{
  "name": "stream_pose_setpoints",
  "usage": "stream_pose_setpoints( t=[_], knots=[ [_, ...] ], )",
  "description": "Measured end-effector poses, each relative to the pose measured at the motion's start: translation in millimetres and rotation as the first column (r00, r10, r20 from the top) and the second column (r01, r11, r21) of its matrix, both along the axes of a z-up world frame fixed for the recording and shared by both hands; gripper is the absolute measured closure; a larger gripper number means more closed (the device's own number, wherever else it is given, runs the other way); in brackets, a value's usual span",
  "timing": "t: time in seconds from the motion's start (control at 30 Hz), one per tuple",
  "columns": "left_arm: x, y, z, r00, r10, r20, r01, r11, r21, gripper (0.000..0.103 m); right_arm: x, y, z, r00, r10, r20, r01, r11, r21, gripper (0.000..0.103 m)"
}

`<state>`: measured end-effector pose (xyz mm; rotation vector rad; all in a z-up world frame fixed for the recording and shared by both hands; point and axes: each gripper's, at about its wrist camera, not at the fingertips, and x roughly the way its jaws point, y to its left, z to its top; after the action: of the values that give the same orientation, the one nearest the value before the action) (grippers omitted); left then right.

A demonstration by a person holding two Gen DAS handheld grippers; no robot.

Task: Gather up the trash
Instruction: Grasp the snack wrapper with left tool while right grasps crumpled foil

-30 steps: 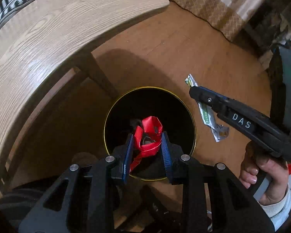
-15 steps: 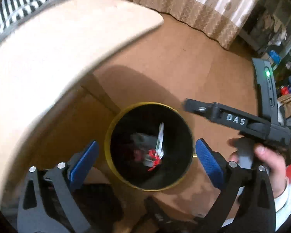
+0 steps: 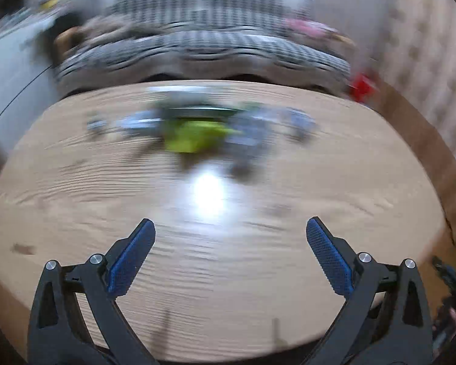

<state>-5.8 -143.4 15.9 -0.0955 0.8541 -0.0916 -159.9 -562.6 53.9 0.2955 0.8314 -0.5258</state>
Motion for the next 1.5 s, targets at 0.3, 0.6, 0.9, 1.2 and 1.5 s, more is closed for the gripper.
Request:
stream_pose_setpoints(
  t=[0.3, 0.6, 0.9, 1.2, 1.5],
  knots=[
    [91, 140, -3, 0.961, 0.269, -0.063, -0.271, 0.962, -0.02, 0.006, 169, 113, 40, 0.963, 0.269, 0.034, -0.269, 0.963, -0.006, 0.007],
    [201, 163, -14, 0.958, 0.273, -0.088, -0.265, 0.959, 0.098, 0.006, 332, 173, 35, 0.94, 0.337, -0.044, -0.337, 0.941, 0.006, 0.007],
    [259, 178, -70, 0.942, 0.28, -0.187, -0.258, 0.957, 0.132, 0.006, 398, 194, -40, 0.914, 0.355, -0.196, -0.361, 0.933, 0.007, 0.007],
    [255, 182, -80, 0.953, 0.287, -0.099, -0.274, 0.953, 0.13, 0.005, 383, 187, -46, 0.916, 0.386, -0.112, -0.388, 0.922, 0.005, 0.005],
    [253, 179, -81, 0.955, 0.287, -0.074, -0.276, 0.953, 0.127, 0.005, 382, 188, -47, 0.91, 0.398, -0.111, -0.4, 0.916, 0.006, 0.005]
  ],
)
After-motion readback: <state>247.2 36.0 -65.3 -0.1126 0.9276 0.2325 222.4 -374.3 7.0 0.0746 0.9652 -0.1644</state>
